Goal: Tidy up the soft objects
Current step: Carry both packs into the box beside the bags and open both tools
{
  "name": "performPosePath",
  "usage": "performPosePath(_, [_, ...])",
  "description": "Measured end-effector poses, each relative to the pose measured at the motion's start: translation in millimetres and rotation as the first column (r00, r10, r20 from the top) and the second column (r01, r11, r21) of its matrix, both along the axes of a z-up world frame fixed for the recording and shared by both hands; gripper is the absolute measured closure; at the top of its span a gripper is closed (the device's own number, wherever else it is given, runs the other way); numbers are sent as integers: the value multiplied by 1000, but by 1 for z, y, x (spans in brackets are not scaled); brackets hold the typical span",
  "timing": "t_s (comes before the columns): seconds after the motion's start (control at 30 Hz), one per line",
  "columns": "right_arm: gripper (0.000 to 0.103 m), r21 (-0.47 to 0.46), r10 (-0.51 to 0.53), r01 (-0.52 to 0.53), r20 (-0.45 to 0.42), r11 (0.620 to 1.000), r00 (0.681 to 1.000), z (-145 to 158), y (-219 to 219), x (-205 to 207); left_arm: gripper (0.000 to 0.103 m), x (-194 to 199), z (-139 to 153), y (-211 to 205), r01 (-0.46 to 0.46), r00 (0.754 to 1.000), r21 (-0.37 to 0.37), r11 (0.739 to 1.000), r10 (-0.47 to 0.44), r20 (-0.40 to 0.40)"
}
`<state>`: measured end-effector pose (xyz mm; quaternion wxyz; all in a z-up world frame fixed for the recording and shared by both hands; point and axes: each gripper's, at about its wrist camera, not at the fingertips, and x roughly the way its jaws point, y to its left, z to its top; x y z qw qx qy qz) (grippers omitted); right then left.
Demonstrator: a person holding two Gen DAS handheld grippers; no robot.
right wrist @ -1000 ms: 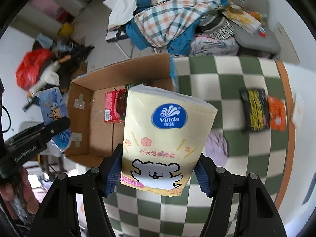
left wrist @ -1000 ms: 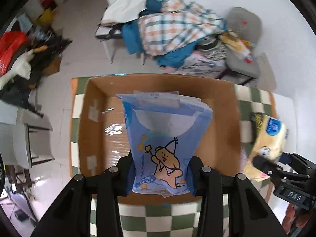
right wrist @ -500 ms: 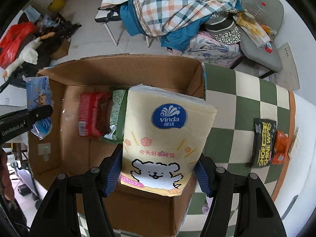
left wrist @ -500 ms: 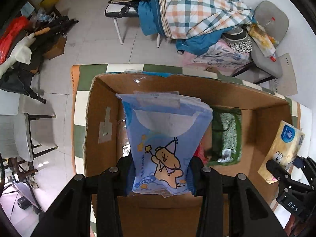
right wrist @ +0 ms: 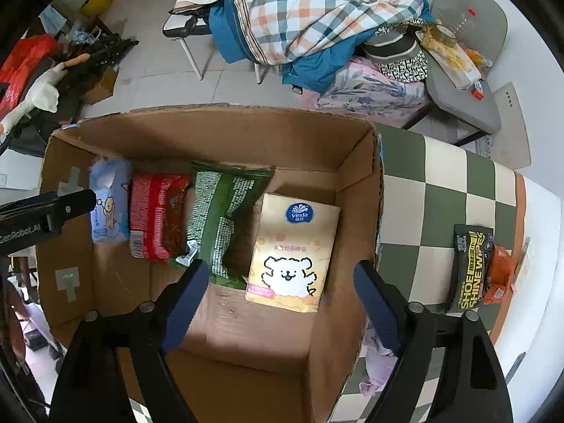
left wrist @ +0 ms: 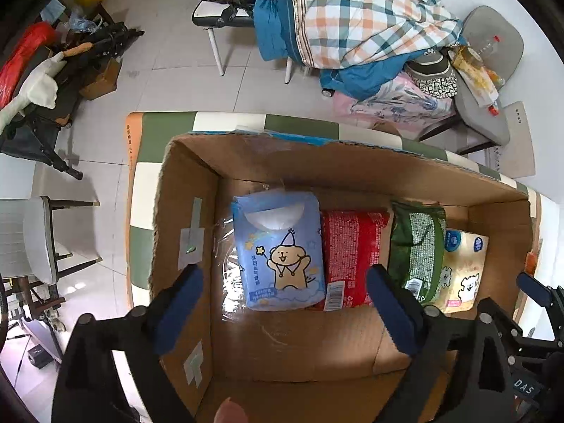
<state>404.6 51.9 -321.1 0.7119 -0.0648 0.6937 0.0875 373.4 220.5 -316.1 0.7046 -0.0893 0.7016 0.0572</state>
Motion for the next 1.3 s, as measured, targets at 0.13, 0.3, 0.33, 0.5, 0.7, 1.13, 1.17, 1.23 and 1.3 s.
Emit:
performPosePath(0.13, [7, 5, -1, 1, 10, 1000, 1000, 8, 2, -7, 3, -8, 6, 3, -3, 1000, 7, 1000, 3, 11])
performPosePath(0.3, [0, 25, -16, 16, 19, 1000, 1000, 18, -1, -17, 2, -27, 20, 1, -6, 999, 13, 1000, 6, 45])
performPosePath(0.33, [0, 23, -17, 17, 22, 1000, 1000, 20, -2, -19, 2, -32, 24, -1, -6, 998, 17, 1000, 5, 57])
performPosePath(0.5, [0, 37, -38, 36, 32, 999, 999, 26, -8, -39, 1, -56, 41, -11, -11, 994, 16, 1000, 9, 108])
performPosePath(0.7, [0, 51, -37, 34, 60, 998, 998, 39, -14, -74, 0, -88, 68, -28, -7, 982, 51, 999, -3, 189])
performPosePath(1.13, [0, 105, -44, 21, 221, 994, 974, 115, -47, -159, 0, -168, 151, -67, 15, 927, 104, 994, -53, 371])
performPosePath(1.17, [0, 111, -42, 16, 238, 994, 970, 123, -48, -165, 0, -174, 159, -68, 11, 921, 109, 994, -53, 385])
performPosePath(1.23, [0, 122, -40, 8, 267, 993, 963, 141, -52, -176, 1, -184, 171, -70, 4, 912, 113, 994, -49, 407])
performPosePath(1.3, [0, 135, -33, -7, 293, 991, 956, 157, -55, -188, 0, -194, 181, -72, -3, 906, 111, 994, -44, 421])
